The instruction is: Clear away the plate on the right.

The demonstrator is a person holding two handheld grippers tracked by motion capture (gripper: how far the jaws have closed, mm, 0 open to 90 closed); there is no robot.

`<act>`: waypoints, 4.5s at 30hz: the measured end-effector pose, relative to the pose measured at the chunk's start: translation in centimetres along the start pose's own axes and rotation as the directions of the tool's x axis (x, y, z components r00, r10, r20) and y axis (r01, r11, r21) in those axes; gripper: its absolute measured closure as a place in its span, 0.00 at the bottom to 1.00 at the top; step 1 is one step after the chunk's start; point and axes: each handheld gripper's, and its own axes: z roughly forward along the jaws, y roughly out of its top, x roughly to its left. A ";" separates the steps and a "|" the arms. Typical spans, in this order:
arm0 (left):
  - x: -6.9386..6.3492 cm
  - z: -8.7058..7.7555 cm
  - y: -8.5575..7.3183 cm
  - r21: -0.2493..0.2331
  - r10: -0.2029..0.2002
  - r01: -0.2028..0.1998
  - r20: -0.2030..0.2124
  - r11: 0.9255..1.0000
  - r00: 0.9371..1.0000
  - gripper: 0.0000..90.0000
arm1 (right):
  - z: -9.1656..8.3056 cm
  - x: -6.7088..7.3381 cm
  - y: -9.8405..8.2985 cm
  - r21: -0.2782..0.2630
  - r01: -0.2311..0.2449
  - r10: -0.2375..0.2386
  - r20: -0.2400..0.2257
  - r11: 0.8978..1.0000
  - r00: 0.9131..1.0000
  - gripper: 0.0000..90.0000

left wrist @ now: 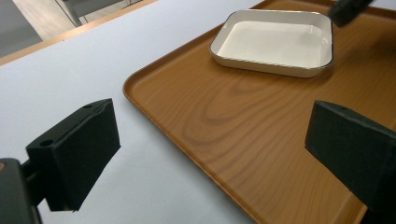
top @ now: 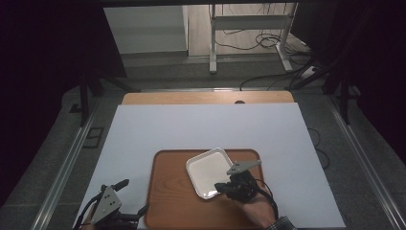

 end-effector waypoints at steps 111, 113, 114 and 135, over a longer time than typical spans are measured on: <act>-0.1 0.0 0.0 -0.002 0.009 -0.009 0.000 1.000 1.000 0.03 | 0.2 -0.4 0.7 -0.028 0.034 -0.031 0.109 0.999 0.994 0.53; -0.1 0.0 0.0 0.001 0.012 -0.012 -0.001 1.000 1.000 0.03 | -0.1 -0.5 0.7 -0.035 0.033 -0.028 0.119 0.999 0.992 0.51; -0.1 0.0 0.0 0.001 0.013 -0.013 -0.001 1.000 1.000 0.03 | -0.1 -0.6 0.6 -0.038 0.032 -0.027 0.122 0.999 0.992 0.50; -0.2 0.0 0.0 -0.002 0.018 -0.018 0.002 1.000 1.000 0.03 | -1.9 -1.1 0.7 -0.094 0.075 -0.058 0.171 0.993 0.984 0.27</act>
